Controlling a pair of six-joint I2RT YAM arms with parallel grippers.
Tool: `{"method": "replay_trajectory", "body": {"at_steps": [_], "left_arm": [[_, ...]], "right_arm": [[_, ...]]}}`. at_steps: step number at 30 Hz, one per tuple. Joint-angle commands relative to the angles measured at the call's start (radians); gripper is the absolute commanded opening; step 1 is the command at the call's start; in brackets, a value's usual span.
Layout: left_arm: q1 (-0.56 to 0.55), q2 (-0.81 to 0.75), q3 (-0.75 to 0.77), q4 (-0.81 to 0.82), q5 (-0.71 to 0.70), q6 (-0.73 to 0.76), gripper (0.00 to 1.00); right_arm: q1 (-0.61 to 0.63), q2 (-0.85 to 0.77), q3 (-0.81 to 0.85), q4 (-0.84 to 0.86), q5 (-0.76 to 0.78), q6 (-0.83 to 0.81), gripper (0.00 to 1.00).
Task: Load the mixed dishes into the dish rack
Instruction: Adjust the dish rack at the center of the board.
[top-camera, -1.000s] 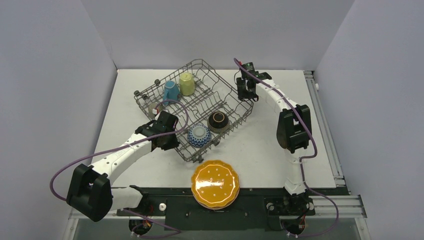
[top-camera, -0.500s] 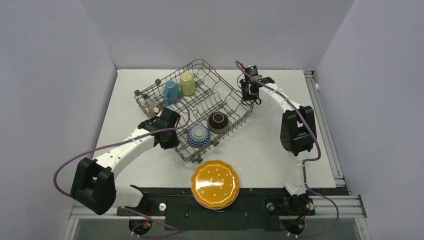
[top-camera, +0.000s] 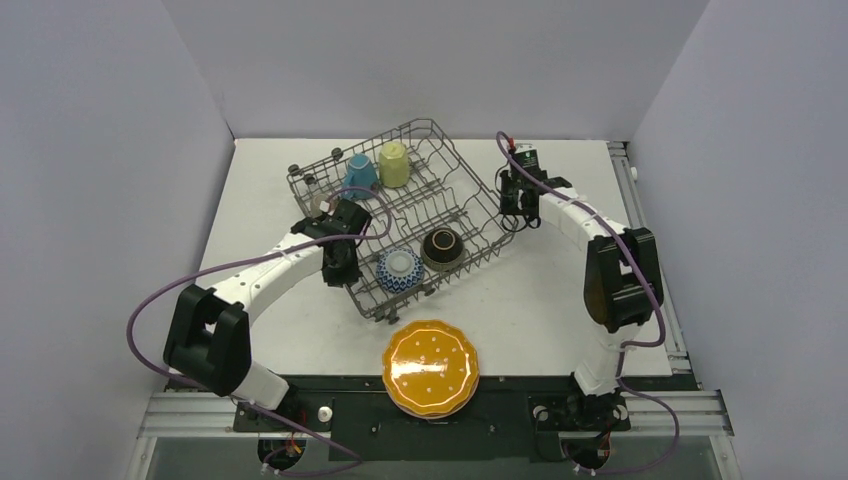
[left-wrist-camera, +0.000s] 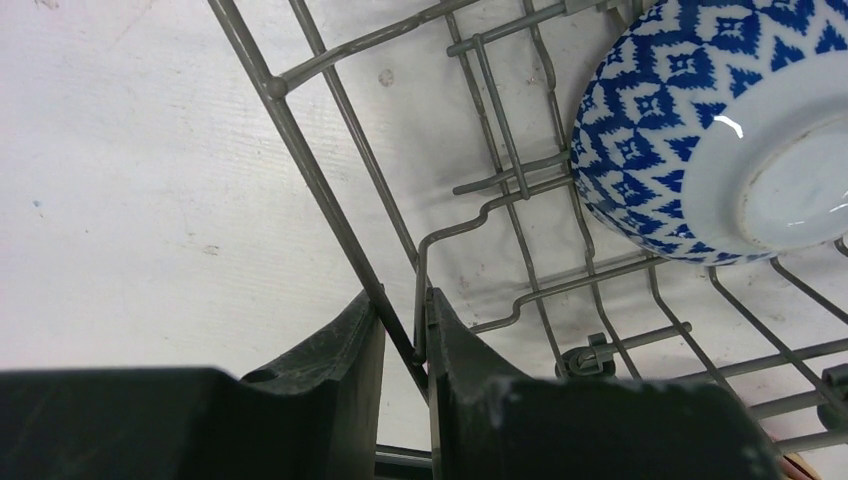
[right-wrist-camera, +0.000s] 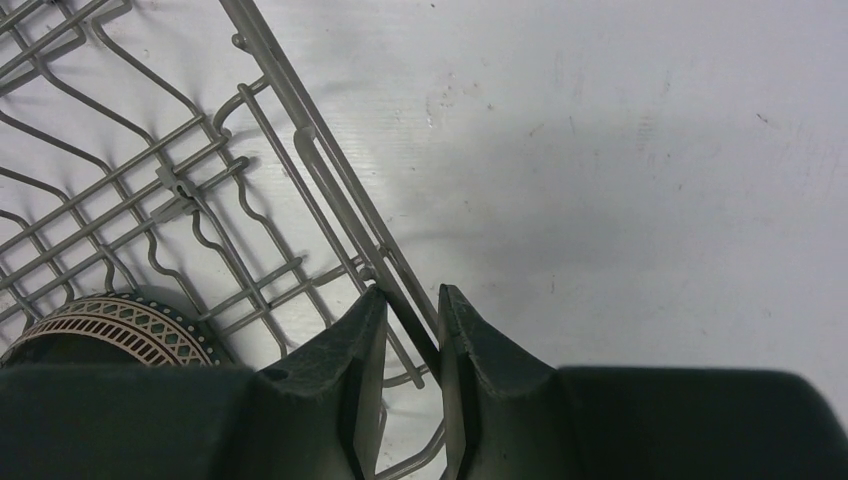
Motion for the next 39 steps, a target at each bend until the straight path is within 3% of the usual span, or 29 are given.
{"method": "replay_trajectory", "body": {"at_steps": [1, 15, 25, 39], "left_arm": [[-0.016, 0.046, 0.104, 0.116, 0.059, 0.060, 0.00], [0.033, 0.171, 0.237, 0.188, 0.125, 0.081, 0.00], [0.055, 0.286, 0.372, 0.198, 0.163, 0.098, 0.00], [0.103, 0.388, 0.523, 0.147, 0.177, 0.130, 0.00]], "right_arm": [[-0.021, -0.073, -0.116, -0.028, 0.032, 0.096, 0.00], [-0.055, -0.277, -0.422, 0.114, 0.017, 0.182, 0.00], [-0.057, -0.349, -0.550, 0.210, 0.002, 0.242, 0.00], [-0.065, -0.301, -0.480, 0.217, -0.033, 0.271, 0.00]]}}
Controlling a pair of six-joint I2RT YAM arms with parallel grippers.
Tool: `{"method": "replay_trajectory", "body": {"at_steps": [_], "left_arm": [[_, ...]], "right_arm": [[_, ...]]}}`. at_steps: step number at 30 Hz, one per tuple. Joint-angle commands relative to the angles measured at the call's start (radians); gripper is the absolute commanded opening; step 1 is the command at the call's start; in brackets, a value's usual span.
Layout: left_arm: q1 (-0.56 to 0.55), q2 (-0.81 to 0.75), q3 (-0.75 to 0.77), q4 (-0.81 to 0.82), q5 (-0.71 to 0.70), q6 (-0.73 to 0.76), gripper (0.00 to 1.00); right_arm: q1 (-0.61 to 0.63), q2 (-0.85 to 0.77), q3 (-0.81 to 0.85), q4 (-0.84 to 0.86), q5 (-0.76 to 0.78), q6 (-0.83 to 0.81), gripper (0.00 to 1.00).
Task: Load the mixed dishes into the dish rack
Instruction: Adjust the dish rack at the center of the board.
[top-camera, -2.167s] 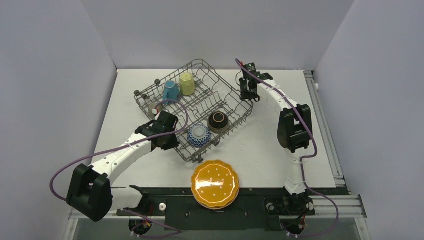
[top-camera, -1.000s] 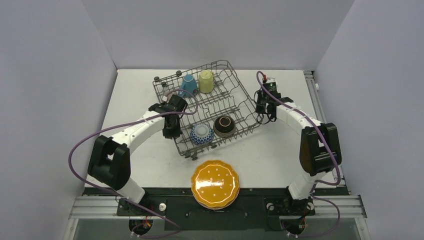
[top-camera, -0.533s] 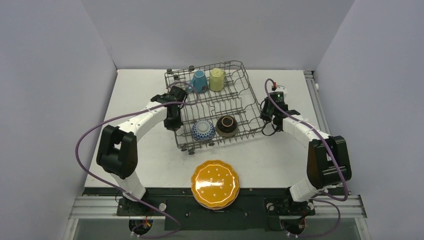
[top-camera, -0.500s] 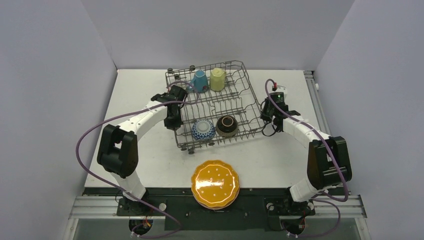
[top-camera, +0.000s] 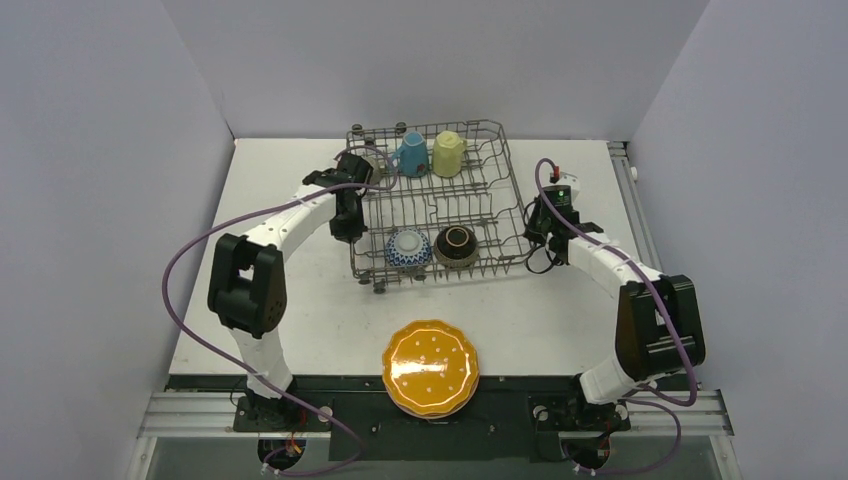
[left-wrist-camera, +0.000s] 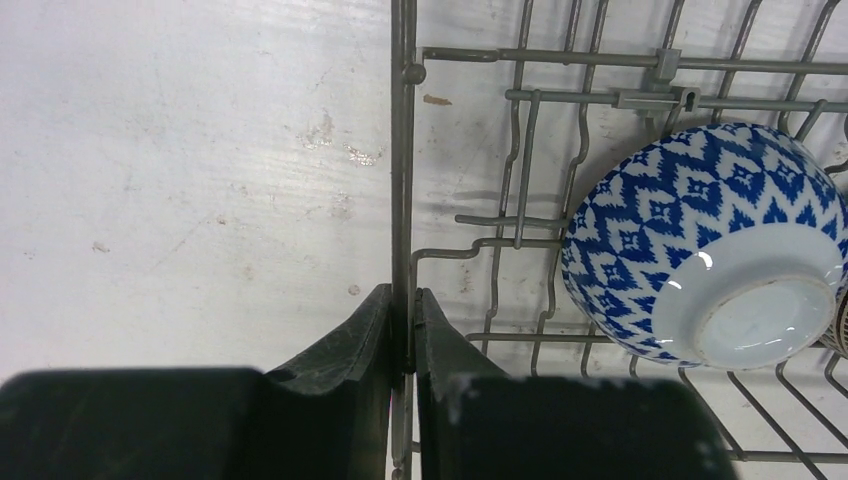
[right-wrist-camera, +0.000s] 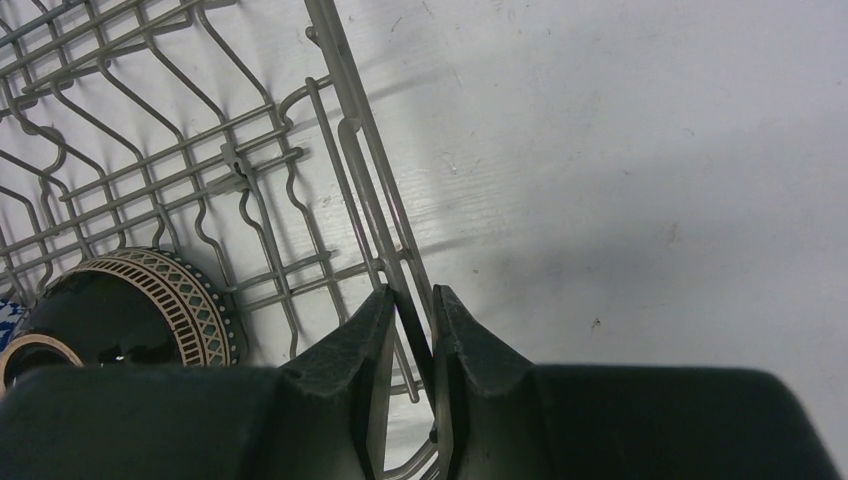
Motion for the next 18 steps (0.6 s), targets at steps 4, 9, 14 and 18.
{"method": "replay_trajectory", "body": {"at_steps": [4, 9, 14, 18], "left_arm": [[0.012, 0.042, 0.136, 0.136, 0.157, -0.011, 0.00], [0.047, 0.030, 0.126, 0.125, 0.144, -0.007, 0.00], [0.074, 0.013, 0.119, 0.108, 0.144, -0.009, 0.00], [0.084, -0.027, 0.083, 0.103, 0.135, -0.013, 0.00]], "right_arm": [[0.012, 0.095, 0.054, -0.030, -0.114, 0.075, 0.00], [0.034, 0.101, 0.051, -0.015, -0.145, 0.094, 0.00], [0.100, 0.092, 0.037, -0.010, -0.120, 0.098, 0.00], [0.147, 0.082, 0.025, -0.007, -0.103, 0.106, 0.00]]}}
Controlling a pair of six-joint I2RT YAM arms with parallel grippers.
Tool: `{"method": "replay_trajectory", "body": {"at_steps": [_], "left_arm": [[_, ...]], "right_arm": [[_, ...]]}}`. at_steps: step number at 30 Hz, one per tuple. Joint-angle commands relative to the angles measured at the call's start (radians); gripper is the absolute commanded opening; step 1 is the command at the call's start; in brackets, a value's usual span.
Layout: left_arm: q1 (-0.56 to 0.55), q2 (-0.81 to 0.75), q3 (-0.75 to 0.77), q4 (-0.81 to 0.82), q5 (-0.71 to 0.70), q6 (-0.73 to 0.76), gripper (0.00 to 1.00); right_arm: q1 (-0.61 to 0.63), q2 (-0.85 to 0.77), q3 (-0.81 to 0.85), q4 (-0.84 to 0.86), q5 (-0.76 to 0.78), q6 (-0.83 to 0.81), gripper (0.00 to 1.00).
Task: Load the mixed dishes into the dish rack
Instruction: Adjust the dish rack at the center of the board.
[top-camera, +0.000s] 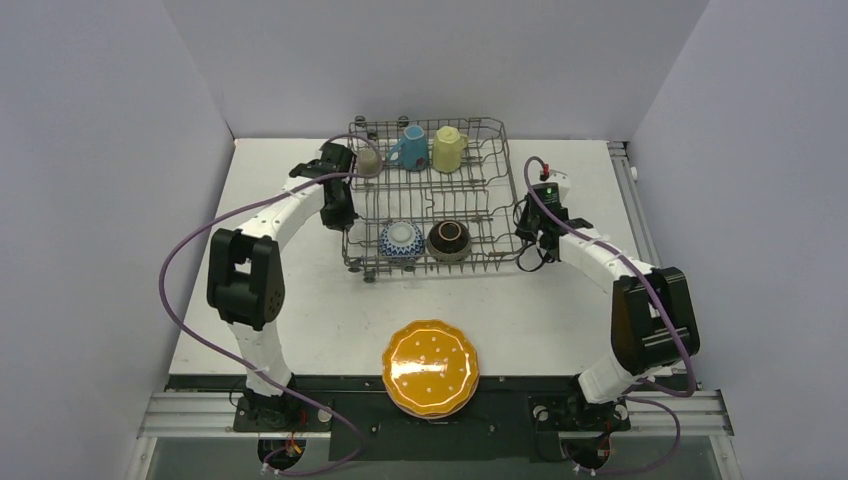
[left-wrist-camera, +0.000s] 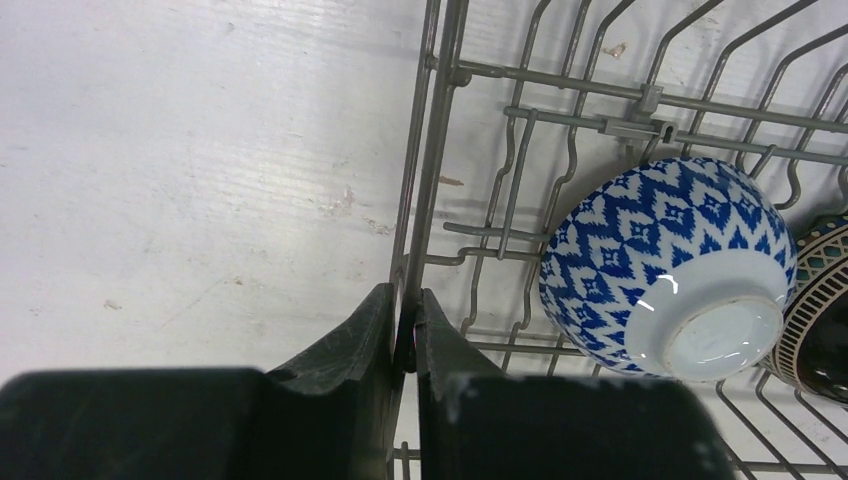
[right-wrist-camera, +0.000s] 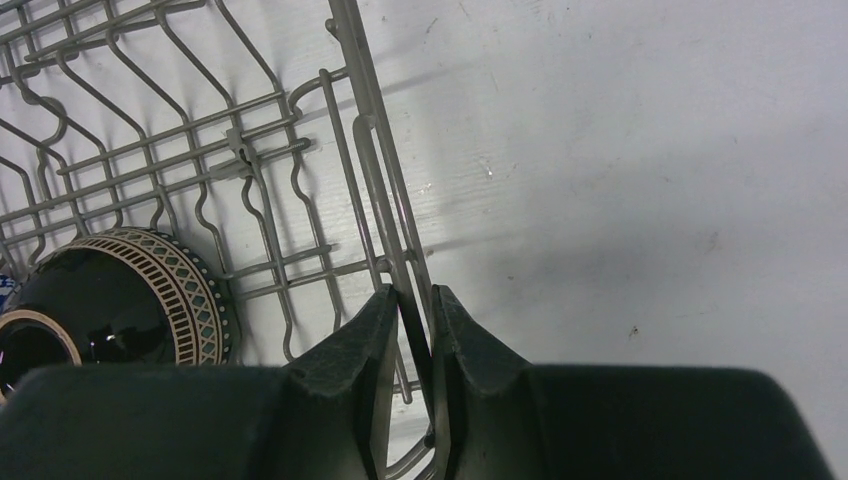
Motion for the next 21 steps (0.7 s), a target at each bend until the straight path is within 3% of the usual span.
{"method": "replay_trajectory", "body": {"at_steps": [1, 9, 21], "left_arm": [[-0.003, -0.091, -0.003, 0.069, 0.062, -0.030, 0.00], [0.001, -0.193, -0.142, 0.100, 0.070, -0.051, 0.00], [0.012, -0.177, -0.113, 0.044, 0.056, -0.062, 0.00]], "right_arm": [[0.120, 0.031, -0.030, 0.010, -0.115, 0.082, 0.00], [0.153, -0.015, -0.046, 0.004, -0.090, 0.103, 0.00], [0.158, -0.015, -0.002, -0.057, -0.051, 0.079, 0.00]]}}
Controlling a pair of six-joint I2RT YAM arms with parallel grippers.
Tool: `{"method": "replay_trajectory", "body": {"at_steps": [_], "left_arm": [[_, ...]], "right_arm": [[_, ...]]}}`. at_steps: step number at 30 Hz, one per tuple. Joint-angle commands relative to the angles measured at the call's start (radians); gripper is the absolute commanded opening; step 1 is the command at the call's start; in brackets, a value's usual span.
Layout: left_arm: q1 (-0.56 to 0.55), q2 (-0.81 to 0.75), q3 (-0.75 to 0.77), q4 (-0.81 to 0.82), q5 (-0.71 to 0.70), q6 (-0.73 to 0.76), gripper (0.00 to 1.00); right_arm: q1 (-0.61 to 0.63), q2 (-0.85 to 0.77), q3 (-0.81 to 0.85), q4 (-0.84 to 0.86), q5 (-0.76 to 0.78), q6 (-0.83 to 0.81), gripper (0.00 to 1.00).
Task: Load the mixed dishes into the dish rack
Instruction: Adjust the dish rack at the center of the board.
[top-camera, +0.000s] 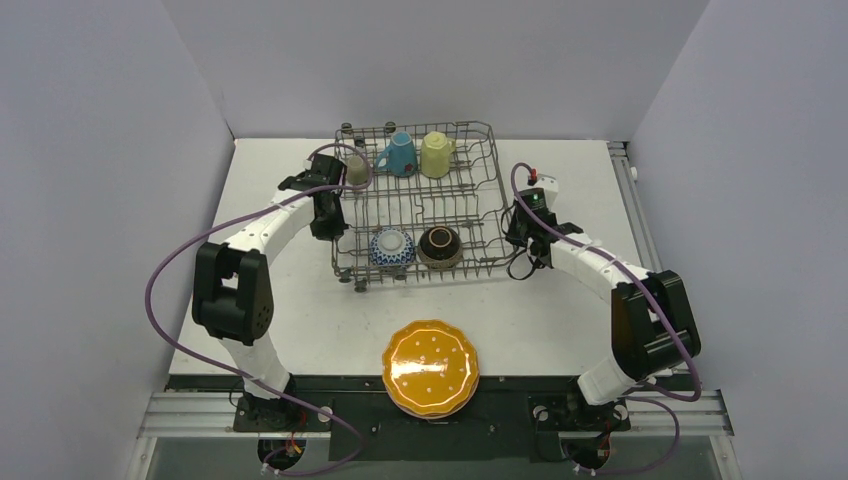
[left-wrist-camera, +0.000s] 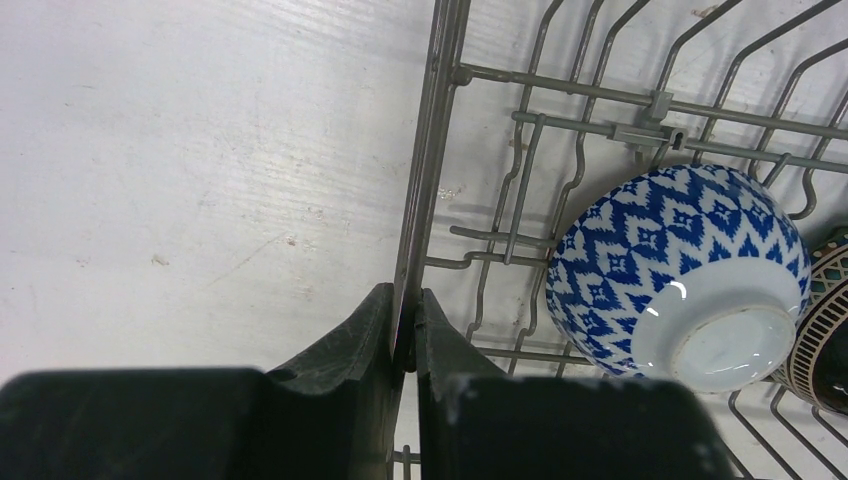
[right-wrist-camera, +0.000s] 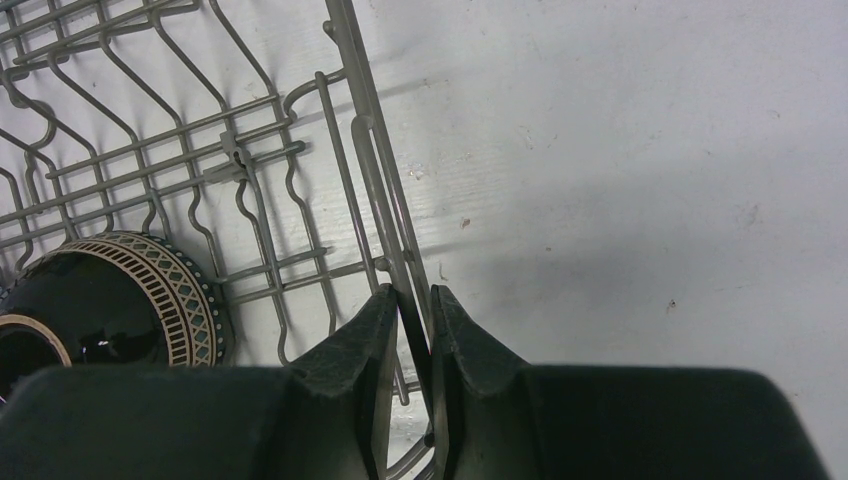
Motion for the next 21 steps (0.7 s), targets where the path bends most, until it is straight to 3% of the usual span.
{"method": "replay_trajectory", "body": {"at_steps": [1, 21], "left_arm": [[-0.017, -0.065, 0.027, 0.014, 0.114, -0.065, 0.00], [-0.060, -0.216, -0.209, 0.110, 0.187, -0.110, 0.00]], "right_arm": [[0.049, 0.016, 0.035, -0.062, -0.126, 0.051, 0.00], [-0.081, 0.202, 0.293, -0.187, -0.109, -0.027, 0.00]]}}
